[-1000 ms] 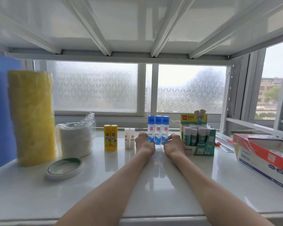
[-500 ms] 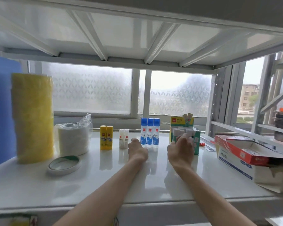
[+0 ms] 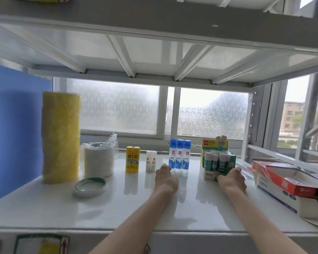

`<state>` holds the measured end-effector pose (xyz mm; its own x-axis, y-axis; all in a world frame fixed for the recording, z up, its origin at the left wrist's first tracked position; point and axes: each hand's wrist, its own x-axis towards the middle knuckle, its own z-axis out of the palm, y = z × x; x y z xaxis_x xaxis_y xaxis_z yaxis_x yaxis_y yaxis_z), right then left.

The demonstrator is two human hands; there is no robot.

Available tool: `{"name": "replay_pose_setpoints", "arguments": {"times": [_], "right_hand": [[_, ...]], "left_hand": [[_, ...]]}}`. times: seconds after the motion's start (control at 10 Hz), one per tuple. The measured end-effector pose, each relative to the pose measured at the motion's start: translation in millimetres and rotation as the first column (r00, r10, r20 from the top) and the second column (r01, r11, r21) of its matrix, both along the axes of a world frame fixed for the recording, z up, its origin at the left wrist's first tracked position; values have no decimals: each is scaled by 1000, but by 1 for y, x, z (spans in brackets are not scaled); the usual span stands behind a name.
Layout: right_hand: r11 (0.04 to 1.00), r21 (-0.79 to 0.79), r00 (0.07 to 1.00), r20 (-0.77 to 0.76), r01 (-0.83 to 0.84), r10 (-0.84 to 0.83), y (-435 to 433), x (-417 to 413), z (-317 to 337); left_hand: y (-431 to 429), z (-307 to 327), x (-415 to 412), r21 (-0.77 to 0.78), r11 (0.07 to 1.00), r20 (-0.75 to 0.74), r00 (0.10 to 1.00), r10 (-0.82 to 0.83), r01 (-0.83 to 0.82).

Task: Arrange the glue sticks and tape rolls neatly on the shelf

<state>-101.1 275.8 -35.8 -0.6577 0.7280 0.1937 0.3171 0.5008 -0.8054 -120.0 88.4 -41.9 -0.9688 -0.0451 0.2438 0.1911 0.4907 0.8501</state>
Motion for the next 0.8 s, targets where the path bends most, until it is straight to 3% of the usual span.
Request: {"name": "replay_pose_setpoints", "arguments": {"times": [0.6,0.8], "right_hand": [[999,28,999,31,-35,34,8,-6,-4],[997,69,1000,-24,22,-21,0,5,-3]], "left_hand": [[1,-1,0,-22,1000,-10,1000,3,-3],[-8,5,11,47,998,5,999,-40,40]]}}
